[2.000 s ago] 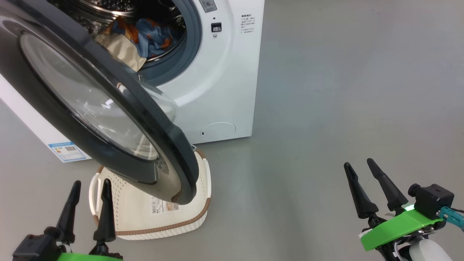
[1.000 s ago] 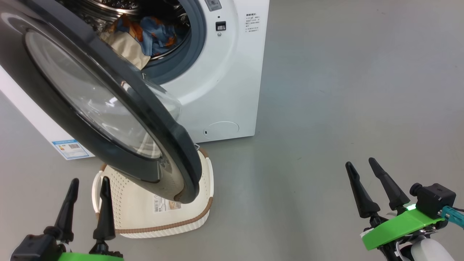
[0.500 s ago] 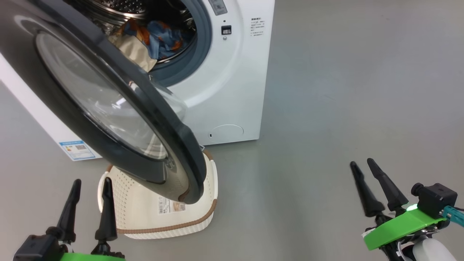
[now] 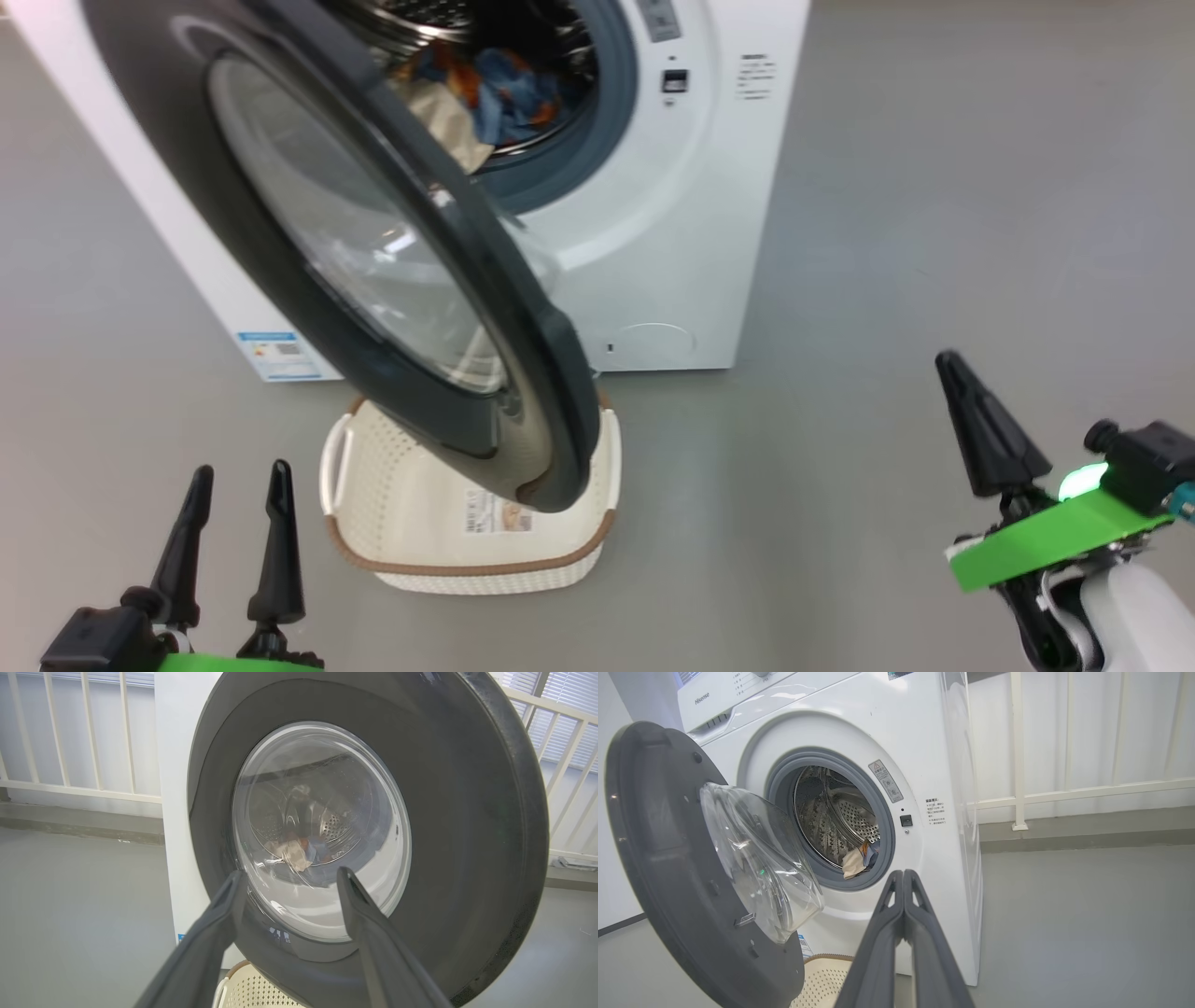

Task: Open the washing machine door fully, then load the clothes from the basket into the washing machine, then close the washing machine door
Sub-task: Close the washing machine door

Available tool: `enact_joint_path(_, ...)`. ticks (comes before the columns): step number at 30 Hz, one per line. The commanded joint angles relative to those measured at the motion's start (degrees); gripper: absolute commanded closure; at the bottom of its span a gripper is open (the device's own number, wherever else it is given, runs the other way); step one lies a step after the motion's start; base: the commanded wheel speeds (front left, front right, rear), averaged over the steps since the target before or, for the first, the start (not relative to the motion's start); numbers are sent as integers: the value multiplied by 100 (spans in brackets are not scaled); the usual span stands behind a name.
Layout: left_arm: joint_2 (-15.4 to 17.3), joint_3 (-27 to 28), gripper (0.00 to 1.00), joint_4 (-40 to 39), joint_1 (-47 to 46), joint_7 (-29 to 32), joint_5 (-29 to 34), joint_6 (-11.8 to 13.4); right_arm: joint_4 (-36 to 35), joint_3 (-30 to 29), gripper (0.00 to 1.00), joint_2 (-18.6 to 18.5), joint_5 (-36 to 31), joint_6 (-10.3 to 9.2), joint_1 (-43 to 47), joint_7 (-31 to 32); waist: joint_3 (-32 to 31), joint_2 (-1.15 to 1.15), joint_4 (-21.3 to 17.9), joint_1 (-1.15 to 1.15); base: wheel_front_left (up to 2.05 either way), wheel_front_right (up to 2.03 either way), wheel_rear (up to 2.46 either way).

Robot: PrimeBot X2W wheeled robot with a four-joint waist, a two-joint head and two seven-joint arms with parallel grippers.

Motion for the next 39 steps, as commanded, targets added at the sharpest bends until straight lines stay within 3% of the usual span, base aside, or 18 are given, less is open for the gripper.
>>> enact_joint_path(1,44,162,0,-114,-10,-53,-41,-17,-229,39,100,-68,42,9,-219,-27,-48,0,271,0,0,0,0)
enact_joint_path(16,32,74,0,-26,103,-53,-113,-17,-1123,280,100,36,195,9,-683,-27,-240,0,1291,0,0,0,0)
enact_joint_path(26,54,-31,0,55,92,-53,-168,-17,-1971,833,100,129,137,9,-860,-27,-297,0,1574,0,0,0,0)
enact_joint_path(32,40,-70,0,71,103,-53,-193,-17,-1904,1519,100,44,127,9,-958,-27,-285,0,1749,0,0,0,0)
enact_joint_path(39,21,-77,0,68,82,-53,-216,-17,-1258,2287,100,-133,-1,9,-1104,-27,-180,0,1919,0,0,0,0)
